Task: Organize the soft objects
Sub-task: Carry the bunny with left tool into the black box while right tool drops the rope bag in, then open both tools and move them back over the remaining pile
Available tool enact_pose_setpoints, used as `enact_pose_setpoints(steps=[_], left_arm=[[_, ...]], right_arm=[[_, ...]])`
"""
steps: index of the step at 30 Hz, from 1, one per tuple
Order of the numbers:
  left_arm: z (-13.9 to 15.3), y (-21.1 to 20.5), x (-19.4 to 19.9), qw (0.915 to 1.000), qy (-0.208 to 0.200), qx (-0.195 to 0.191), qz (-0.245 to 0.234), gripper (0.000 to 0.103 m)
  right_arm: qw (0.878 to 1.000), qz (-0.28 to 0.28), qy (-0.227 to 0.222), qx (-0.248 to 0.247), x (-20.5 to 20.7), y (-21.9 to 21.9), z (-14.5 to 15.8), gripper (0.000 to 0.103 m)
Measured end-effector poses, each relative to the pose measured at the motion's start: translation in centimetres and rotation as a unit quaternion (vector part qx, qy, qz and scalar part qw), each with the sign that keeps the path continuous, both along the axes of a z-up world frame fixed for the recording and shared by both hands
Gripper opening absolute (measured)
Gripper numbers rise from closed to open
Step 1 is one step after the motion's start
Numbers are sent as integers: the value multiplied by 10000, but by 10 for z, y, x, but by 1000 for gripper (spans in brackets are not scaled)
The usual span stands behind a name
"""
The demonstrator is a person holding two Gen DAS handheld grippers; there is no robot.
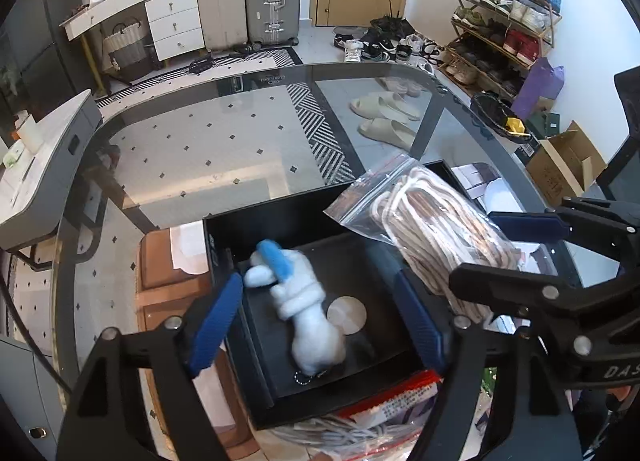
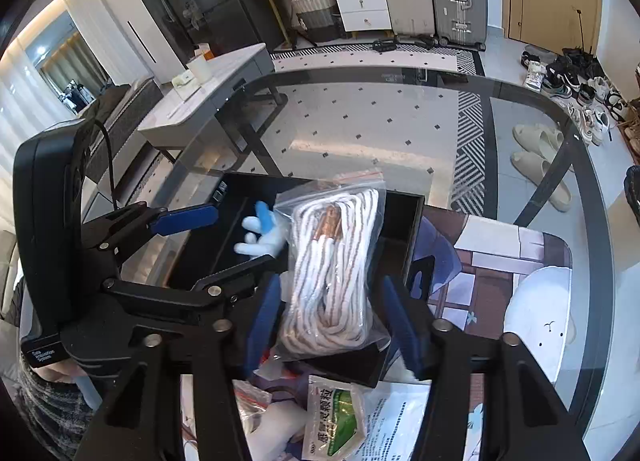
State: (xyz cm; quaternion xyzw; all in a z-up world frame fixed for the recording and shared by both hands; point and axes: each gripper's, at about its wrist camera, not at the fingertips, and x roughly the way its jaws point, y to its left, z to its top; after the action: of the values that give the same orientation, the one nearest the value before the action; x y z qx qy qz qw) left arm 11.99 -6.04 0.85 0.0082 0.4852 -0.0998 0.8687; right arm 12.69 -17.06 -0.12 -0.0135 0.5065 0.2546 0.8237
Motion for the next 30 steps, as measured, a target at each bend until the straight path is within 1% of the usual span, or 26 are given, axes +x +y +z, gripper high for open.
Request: enact_pose_setpoints(steps=[3,5,7,8,11,17,19,20,21,30], left_arm=[[5,6,-3,10000,-54,-21,24,86],[8,7,-6,10000,-87,15,35,89],[12,9,-10,9998,-146,138,94,96],[13,11,-13,9996,-183,171,108,103],[16,20,-18,9998,-147,-59,111,103],[24,24,-30,9997,-234,-38,100,103],[26,24,-35,9997,-255,-9,67,103],[26,24,-36,9996,-258,10,61,103],[27,22,-39,9996,-264,24,52,103],[29,30,-62,9995,-298,-23,77,103]], right_arm=[[10000,-16,-22,65,-4,-3,5,78],[9999,-37,-33,103,-6,-5,7,82],[9999,-48,-33,158,-9,-5,10,84],[9998,-66,-30,200,-11,-8,11,84],[9996,-145,-72,236,-15,-10,16,84],[9996,-152,-97,207,-25,-12,20,84],[9997,-130,-138,184,-30,-12,22,88],[9996,-117,-160,198,-32,-12,23,95],[9995,-96,-179,257,-35,-13,24,99],[9995,-181,-155,201,-54,-23,21,102]])
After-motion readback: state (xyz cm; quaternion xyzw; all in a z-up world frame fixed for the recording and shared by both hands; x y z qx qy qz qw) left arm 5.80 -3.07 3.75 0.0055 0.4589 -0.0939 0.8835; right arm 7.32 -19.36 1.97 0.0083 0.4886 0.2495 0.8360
